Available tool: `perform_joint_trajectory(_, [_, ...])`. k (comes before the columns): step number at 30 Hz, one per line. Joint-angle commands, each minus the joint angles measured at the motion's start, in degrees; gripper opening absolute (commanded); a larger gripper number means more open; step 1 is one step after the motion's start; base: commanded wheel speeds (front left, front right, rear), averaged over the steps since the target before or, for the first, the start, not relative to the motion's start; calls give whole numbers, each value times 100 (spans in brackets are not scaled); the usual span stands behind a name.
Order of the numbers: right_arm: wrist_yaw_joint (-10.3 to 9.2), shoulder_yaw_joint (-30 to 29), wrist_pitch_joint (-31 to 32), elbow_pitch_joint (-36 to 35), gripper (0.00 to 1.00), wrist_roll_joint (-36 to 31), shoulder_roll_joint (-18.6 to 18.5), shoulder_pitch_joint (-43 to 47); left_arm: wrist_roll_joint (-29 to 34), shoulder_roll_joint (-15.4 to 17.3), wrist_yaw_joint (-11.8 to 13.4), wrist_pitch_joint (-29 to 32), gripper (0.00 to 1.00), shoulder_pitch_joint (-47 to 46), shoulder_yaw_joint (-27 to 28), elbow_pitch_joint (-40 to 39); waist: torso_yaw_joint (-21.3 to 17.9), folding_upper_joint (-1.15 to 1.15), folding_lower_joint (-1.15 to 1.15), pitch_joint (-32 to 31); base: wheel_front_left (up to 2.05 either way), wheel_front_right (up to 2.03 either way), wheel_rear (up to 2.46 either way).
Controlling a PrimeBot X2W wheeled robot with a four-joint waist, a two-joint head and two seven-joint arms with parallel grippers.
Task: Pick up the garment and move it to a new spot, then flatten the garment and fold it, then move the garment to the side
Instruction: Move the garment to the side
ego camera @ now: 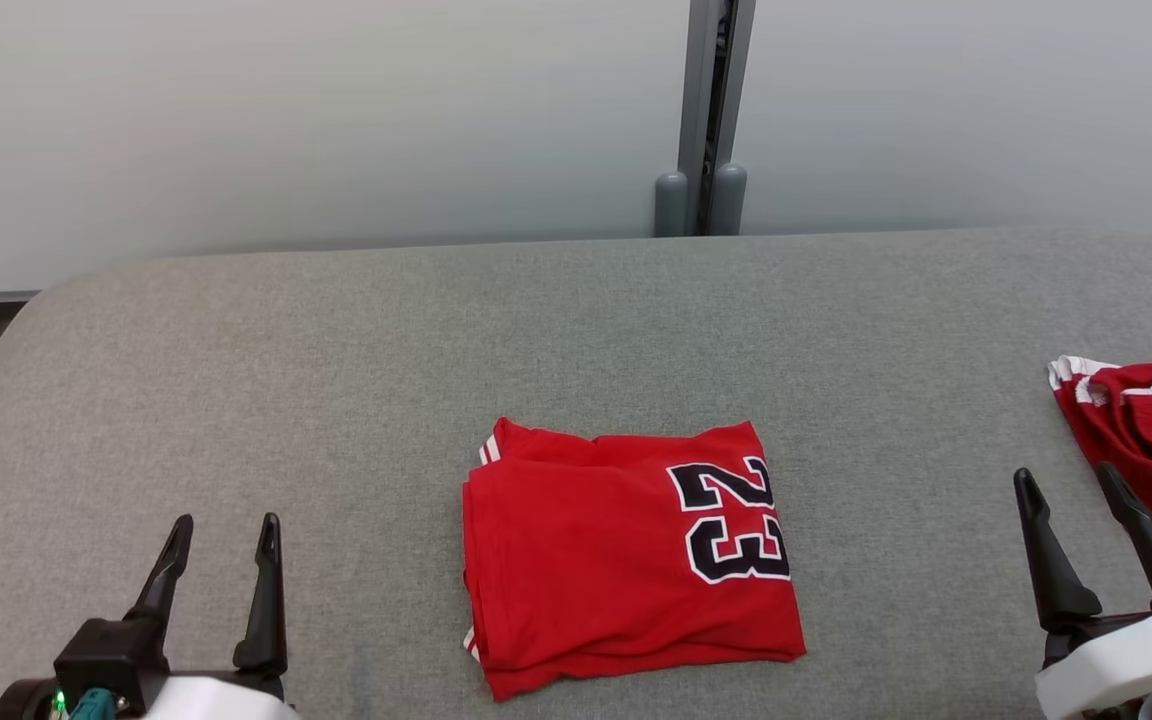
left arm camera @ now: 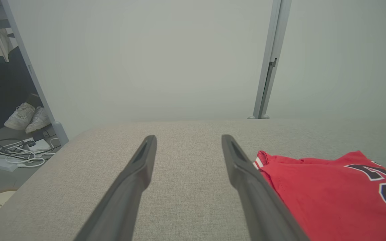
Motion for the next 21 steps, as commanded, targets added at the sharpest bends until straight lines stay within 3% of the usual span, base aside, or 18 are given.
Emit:
perform_joint_trajectory(1, [1,-48,-34,40,100,16,-38,-67,0,33,10,-5,100,-179,-5,-32,45,0,0,73,0,0,0])
perform_joint_trajectory(9, [1,120,4,246,100,57,-82,-488,43,-44,-86,-89,100,-645,-151,-9,304,0,0,575,0,0,0])
perform_joint_trajectory(21, [1,1252,30,1750,100,383,-143,-1239,-4,-318,-225,-432,100,-1395,-333,481,779,0,0,1173,0,0,0])
